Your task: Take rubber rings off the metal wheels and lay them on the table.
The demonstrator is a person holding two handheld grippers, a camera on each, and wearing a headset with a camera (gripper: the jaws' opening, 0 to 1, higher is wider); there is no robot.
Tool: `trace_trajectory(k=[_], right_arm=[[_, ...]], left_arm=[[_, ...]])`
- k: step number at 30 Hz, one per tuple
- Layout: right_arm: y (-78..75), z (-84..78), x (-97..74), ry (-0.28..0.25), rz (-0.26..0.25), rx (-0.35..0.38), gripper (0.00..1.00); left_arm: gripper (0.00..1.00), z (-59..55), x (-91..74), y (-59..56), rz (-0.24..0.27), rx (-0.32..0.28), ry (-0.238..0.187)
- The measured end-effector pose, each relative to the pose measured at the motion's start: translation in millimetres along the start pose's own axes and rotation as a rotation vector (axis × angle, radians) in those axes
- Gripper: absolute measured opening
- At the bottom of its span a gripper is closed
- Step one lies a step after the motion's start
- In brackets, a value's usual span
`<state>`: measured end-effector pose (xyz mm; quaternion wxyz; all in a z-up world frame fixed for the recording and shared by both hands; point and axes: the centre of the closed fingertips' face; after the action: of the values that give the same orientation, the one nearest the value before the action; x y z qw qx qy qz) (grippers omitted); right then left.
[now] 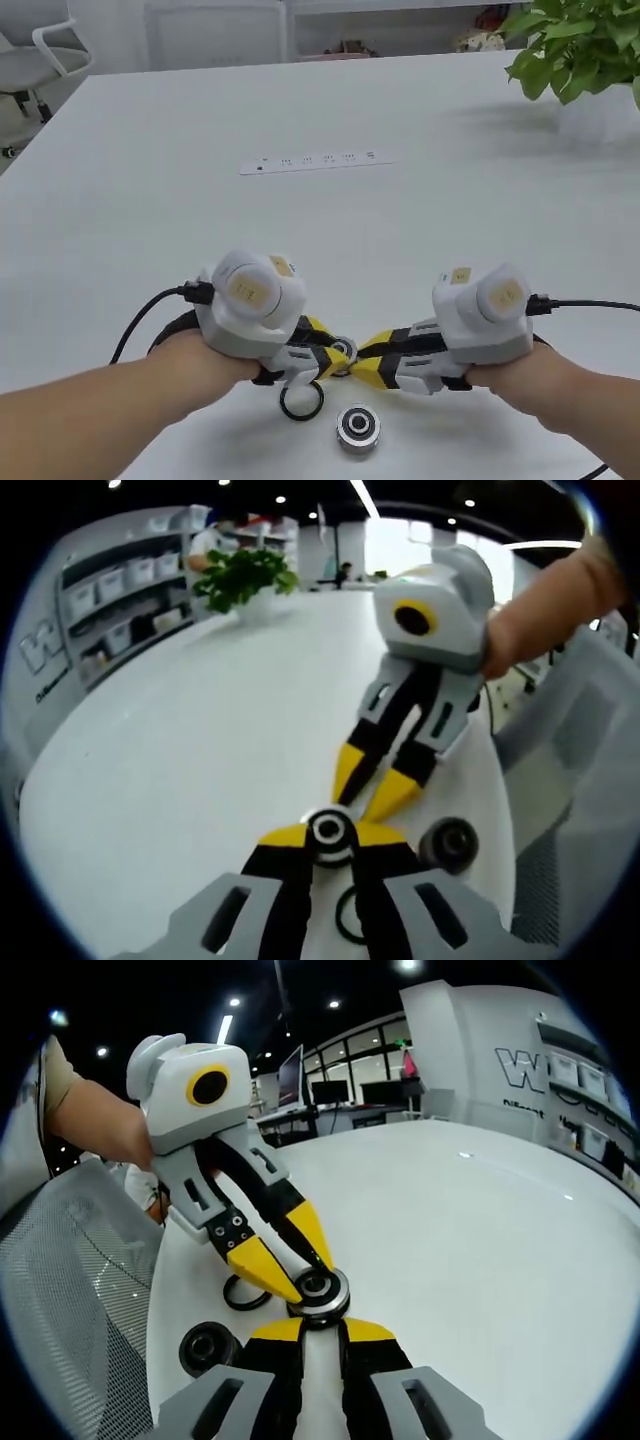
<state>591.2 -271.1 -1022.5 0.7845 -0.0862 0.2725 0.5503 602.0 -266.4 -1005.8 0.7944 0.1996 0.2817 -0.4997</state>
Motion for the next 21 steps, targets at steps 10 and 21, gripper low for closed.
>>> trace_trajectory(k=[10,21], right_arm=[[-3.9,-2.0,-1.4,-0.012,-0.022,0.089,0.0],[-7.3,-0.7,-7.1,-0.089,-0.026,0.293,0.0]], left_arm=[[0.14,0.7,-1.6,0.8,0.025,0.007,-0.007],[0.13,-0.5,-3.9,-2.9,0.05,0.021,-0.004]])
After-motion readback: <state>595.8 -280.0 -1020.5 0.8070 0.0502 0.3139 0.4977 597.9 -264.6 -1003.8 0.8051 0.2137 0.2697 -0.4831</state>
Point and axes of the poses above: the centre of the closed fingertips' face, and the gripper's own axes: x roughly forward along the fingers, y roughly to its left, z roughly out of its top, and after that the axes turned 2 degrees about z, right-handed
